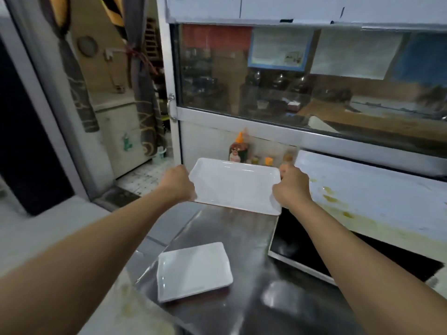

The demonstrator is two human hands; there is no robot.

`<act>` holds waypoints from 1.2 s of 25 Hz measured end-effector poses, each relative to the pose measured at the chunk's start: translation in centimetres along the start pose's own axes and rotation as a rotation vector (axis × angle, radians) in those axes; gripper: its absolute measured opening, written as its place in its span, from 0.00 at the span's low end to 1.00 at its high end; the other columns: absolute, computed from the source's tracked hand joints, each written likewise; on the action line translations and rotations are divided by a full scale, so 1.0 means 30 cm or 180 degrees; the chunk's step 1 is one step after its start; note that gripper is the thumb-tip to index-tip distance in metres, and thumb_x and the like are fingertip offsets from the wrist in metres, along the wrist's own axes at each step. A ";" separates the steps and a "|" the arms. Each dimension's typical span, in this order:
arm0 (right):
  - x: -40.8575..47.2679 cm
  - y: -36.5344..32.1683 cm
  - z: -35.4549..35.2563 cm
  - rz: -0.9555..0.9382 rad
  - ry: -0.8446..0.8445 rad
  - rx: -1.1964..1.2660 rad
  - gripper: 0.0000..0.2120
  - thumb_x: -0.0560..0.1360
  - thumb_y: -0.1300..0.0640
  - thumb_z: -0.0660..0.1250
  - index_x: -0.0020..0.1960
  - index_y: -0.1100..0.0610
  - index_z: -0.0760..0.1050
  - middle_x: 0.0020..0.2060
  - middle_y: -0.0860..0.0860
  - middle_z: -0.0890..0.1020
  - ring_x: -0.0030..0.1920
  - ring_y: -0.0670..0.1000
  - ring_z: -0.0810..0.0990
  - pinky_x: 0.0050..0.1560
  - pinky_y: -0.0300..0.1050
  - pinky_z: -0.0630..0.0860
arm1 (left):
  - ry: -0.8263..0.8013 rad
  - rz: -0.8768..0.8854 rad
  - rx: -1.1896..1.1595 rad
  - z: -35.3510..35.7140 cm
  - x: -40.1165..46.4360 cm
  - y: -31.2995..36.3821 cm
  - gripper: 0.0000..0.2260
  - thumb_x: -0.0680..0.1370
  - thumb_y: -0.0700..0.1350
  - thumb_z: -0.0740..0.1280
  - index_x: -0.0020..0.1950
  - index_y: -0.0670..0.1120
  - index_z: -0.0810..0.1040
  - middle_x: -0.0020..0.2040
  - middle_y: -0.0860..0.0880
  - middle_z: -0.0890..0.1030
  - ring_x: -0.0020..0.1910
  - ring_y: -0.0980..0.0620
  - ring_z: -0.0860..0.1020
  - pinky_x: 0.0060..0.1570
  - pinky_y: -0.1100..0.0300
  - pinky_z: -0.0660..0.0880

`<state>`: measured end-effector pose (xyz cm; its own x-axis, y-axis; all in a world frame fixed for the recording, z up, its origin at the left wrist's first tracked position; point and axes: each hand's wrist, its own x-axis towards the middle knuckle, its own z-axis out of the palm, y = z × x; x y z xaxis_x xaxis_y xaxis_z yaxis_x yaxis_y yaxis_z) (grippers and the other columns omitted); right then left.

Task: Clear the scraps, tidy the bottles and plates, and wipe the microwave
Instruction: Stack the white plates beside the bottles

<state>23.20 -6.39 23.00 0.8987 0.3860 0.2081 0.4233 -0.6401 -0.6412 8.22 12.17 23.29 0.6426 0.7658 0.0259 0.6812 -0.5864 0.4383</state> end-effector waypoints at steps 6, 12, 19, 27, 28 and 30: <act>-0.122 -0.076 0.255 -0.0084 -0.0352 -0.0100 0.15 0.68 0.70 0.61 0.54 0.63 0.76 0.51 0.59 0.80 0.52 0.60 0.77 0.44 0.43 0.70 | -0.0187 -0.0318 0.0019 0.032 -0.083 -0.309 0.14 0.70 0.38 0.68 0.54 0.36 0.76 0.53 0.39 0.80 0.54 0.41 0.77 0.45 0.55 0.73; -0.176 -0.045 0.470 -0.0085 -0.0757 -0.0218 0.13 0.67 0.71 0.62 0.51 0.65 0.76 0.49 0.60 0.81 0.51 0.61 0.78 0.43 0.44 0.70 | -0.0396 -0.0756 -0.0242 0.200 -0.118 -0.527 0.11 0.73 0.41 0.65 0.53 0.39 0.75 0.51 0.41 0.80 0.51 0.42 0.77 0.46 0.53 0.75; -0.163 0.104 0.684 -0.0068 -0.1073 -0.0102 0.12 0.66 0.71 0.62 0.48 0.64 0.76 0.44 0.58 0.82 0.47 0.60 0.78 0.44 0.46 0.72 | -0.0618 -0.1120 -0.0182 0.424 -0.120 -0.634 0.11 0.74 0.41 0.63 0.54 0.39 0.74 0.53 0.41 0.80 0.54 0.41 0.76 0.45 0.56 0.72; -0.164 0.265 0.803 0.0086 -0.1320 -0.0318 0.14 0.68 0.71 0.61 0.51 0.62 0.74 0.48 0.58 0.80 0.50 0.59 0.77 0.47 0.46 0.73 | -0.0748 -0.1201 0.0041 0.604 -0.138 -0.646 0.09 0.75 0.42 0.62 0.53 0.39 0.74 0.53 0.41 0.78 0.53 0.40 0.76 0.46 0.55 0.71; -0.165 0.276 0.809 0.0081 -0.1341 -0.0338 0.14 0.68 0.71 0.61 0.51 0.62 0.74 0.49 0.58 0.80 0.50 0.59 0.77 0.48 0.47 0.74 | -0.0761 -0.1207 0.0066 0.618 -0.143 -0.645 0.09 0.75 0.41 0.62 0.53 0.39 0.74 0.53 0.40 0.78 0.53 0.40 0.76 0.44 0.56 0.70; -0.171 0.290 0.818 0.0070 -0.1343 -0.0358 0.14 0.69 0.71 0.61 0.52 0.61 0.73 0.49 0.58 0.79 0.50 0.59 0.77 0.50 0.50 0.75 | -0.0764 -0.1212 0.0034 0.635 -0.155 -0.643 0.10 0.75 0.41 0.62 0.55 0.38 0.72 0.53 0.39 0.79 0.53 0.39 0.76 0.43 0.56 0.70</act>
<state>19.47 2.37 -1.77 0.7921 0.5942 -0.1399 0.4355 -0.7106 -0.5527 -1.24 14.88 -2.39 0.4078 0.8453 -0.3453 0.8876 -0.2783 0.3670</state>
